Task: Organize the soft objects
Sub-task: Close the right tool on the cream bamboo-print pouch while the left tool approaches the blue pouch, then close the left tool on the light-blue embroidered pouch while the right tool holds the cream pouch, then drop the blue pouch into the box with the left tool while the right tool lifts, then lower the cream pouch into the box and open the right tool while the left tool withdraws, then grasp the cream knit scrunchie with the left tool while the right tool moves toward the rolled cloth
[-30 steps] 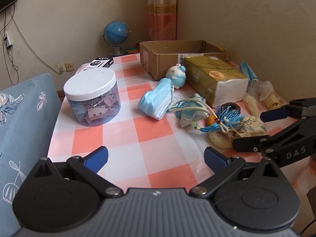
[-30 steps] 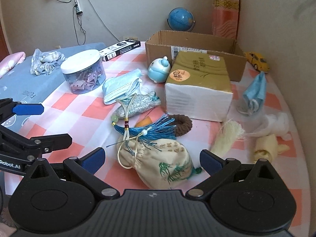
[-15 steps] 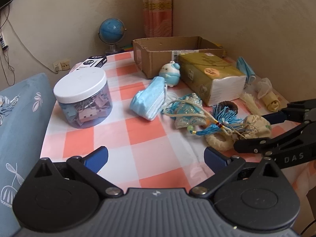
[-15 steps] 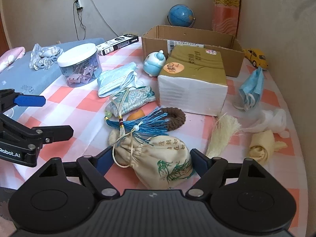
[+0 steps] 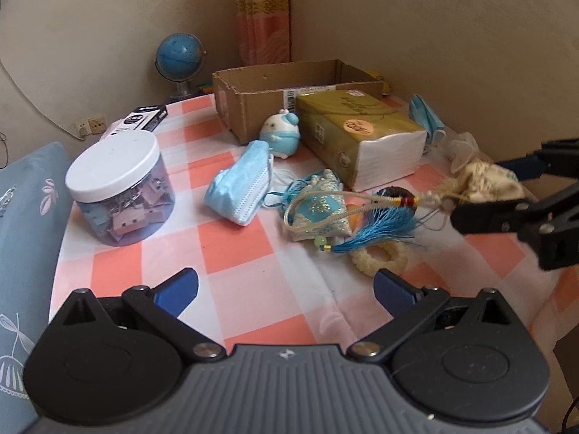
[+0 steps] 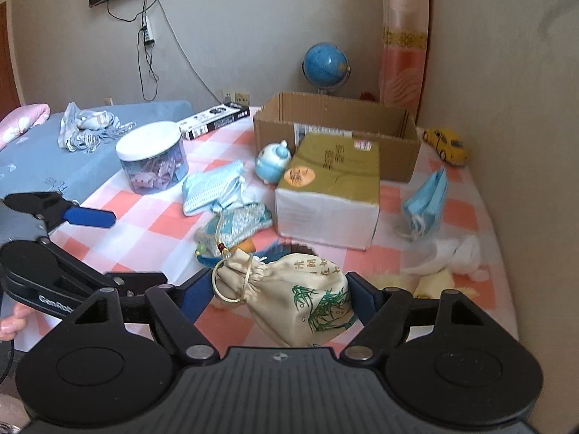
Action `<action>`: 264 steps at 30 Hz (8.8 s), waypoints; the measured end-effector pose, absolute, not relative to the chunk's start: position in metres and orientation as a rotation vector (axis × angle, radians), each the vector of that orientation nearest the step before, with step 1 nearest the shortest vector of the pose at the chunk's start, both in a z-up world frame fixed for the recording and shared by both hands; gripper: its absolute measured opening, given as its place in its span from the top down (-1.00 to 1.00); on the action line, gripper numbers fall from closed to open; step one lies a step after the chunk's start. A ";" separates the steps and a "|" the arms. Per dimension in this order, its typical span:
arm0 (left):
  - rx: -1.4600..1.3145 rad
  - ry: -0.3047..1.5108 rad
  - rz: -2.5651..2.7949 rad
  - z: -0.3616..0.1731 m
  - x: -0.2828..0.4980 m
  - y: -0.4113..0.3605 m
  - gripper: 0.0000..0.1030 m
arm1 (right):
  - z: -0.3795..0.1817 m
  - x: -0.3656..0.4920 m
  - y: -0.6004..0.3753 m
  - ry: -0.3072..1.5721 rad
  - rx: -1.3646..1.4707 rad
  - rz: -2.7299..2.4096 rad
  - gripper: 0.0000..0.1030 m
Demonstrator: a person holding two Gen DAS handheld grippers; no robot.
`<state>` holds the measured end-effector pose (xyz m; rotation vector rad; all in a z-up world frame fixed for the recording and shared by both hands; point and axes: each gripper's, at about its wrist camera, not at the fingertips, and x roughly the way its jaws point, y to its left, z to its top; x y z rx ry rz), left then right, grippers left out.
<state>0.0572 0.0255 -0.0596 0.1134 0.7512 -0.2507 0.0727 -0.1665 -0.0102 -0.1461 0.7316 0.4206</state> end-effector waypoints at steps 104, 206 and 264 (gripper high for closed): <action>0.371 0.566 -0.488 0.100 0.277 -0.045 0.52 | 0.069 0.129 -0.226 0.598 -0.114 0.339 -0.59; 0.149 0.645 -0.257 -0.022 0.072 0.012 -0.95 | -0.002 0.178 -0.223 0.758 -0.010 0.228 -1.00; 0.104 0.846 -0.305 -0.081 0.075 -0.050 -0.24 | -0.080 0.107 -0.244 0.735 -0.133 0.243 -1.00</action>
